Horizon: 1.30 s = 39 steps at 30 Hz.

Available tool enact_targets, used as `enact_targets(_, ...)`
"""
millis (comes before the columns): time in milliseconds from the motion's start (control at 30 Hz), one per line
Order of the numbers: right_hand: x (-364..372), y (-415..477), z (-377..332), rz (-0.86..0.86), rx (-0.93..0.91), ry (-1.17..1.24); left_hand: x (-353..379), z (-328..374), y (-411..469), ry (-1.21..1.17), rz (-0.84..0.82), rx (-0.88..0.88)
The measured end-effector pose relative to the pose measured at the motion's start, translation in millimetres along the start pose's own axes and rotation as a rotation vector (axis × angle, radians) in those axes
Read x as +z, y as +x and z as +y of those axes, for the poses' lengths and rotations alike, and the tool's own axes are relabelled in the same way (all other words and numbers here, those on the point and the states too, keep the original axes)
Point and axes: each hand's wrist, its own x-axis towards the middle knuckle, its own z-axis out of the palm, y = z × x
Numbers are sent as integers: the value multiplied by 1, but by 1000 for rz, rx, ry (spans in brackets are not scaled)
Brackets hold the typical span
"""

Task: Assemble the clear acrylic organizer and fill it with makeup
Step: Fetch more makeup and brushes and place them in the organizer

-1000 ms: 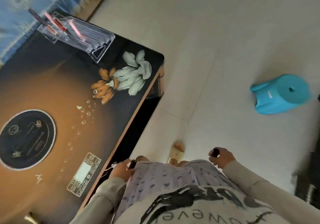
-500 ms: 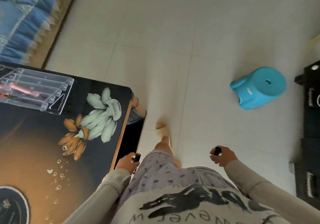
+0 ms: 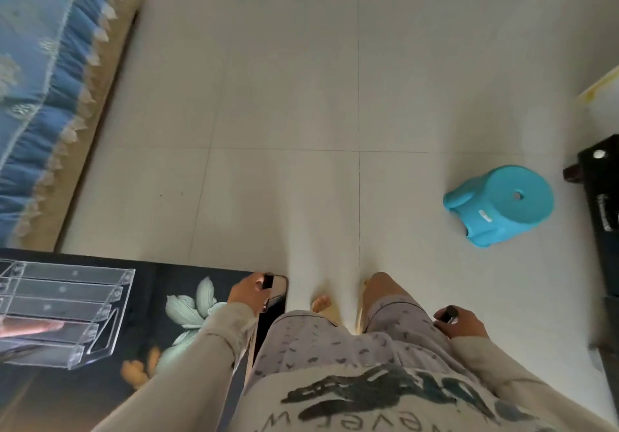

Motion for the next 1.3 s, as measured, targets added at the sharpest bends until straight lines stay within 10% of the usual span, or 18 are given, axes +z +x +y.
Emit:
enact_targets(600, -76, 146, -285, -291, -448, -585, 6, 63, 30, -447, -19, -420)
enact_targets(1300, 47, 128, -524, -317, -640, -950, -143, -13, 99, -860, 208, -591)
